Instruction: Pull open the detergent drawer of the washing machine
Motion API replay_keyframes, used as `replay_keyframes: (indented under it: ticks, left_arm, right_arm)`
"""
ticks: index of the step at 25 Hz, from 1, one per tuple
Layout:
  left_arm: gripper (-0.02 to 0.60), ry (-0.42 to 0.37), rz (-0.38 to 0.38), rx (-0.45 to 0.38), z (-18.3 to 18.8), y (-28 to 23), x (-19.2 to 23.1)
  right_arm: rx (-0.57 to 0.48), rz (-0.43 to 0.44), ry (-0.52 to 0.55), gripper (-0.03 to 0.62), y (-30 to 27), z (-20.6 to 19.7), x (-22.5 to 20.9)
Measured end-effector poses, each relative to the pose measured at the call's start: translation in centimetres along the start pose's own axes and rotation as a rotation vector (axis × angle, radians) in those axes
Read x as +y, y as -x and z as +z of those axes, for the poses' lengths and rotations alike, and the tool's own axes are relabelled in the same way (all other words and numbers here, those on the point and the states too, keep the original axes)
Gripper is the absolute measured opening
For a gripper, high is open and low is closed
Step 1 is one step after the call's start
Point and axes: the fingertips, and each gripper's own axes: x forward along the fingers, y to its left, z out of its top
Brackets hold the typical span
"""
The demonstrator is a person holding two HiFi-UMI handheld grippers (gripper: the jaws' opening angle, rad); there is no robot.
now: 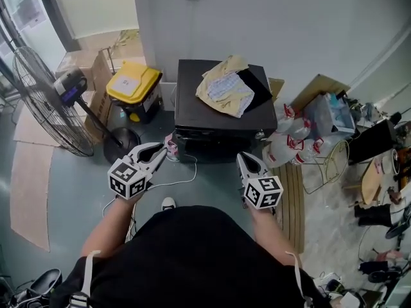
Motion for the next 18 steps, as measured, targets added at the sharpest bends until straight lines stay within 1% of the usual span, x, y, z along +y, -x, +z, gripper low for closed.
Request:
replay_keyframes:
  ticks: [7, 18]
  left_arm:
    - [0.071, -0.005, -0.04, -0.004, 1.2, -0.5, 3.1]
    - [0.071, -0.019, -0.124, 0.01, 1.3, -1.2, 6.4]
  right_arm:
    - [-0.003, -0.038, -0.004, 0.017, -2.1, 1.3, 0.9]
    - [-0.008, -0.101, -0.017, 0.017, -4.6, 2.2, 2.8]
